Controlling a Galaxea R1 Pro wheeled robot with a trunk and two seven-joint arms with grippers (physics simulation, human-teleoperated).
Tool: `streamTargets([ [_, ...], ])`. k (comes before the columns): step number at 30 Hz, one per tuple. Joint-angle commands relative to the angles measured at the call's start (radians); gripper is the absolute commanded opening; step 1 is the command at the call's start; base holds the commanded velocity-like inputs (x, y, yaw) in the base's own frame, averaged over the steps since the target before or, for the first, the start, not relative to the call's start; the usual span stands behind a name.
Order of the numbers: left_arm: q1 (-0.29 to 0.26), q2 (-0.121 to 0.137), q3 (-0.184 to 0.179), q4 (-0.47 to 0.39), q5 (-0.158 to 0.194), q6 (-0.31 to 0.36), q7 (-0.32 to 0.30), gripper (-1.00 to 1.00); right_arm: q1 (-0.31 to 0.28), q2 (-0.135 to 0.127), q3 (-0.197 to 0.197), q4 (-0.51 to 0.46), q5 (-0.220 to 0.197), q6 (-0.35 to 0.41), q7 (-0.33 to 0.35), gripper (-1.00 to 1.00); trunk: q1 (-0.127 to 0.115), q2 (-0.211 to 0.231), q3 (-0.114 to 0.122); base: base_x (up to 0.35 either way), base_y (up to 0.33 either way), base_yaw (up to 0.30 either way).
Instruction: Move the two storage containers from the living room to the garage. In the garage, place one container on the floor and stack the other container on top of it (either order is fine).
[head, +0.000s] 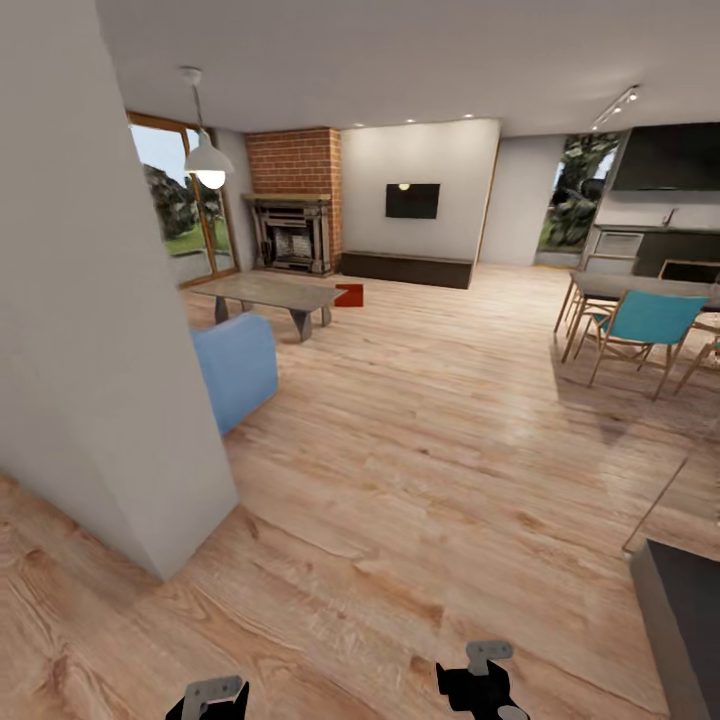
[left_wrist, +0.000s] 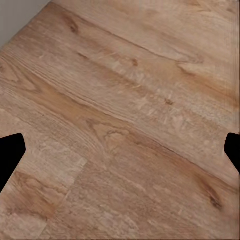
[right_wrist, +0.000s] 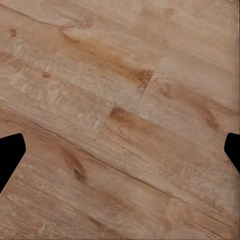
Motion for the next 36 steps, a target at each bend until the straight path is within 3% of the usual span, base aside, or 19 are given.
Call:
streamTargets([
  [1, 0.000, -0.001, 0.008, 0.000, -0.005, -0.002, -0.008, 1.00, -0.001, 0.000, 0.005, 0.001, 0.000, -0.003, -0.005, 1.00, 0.001, 0.000, -0.001, 0.347, 0.000, -0.264],
  [36, 0.000, -0.001, 0.008, 0.000, -0.005, -0.002, -0.008, 1.00, -0.001, 0.000, 0.005, 0.001, 0.000, -0.003, -0.005, 1.00, 0.001, 0.000, -0.001, 0.347, -0.031, -0.263],
])
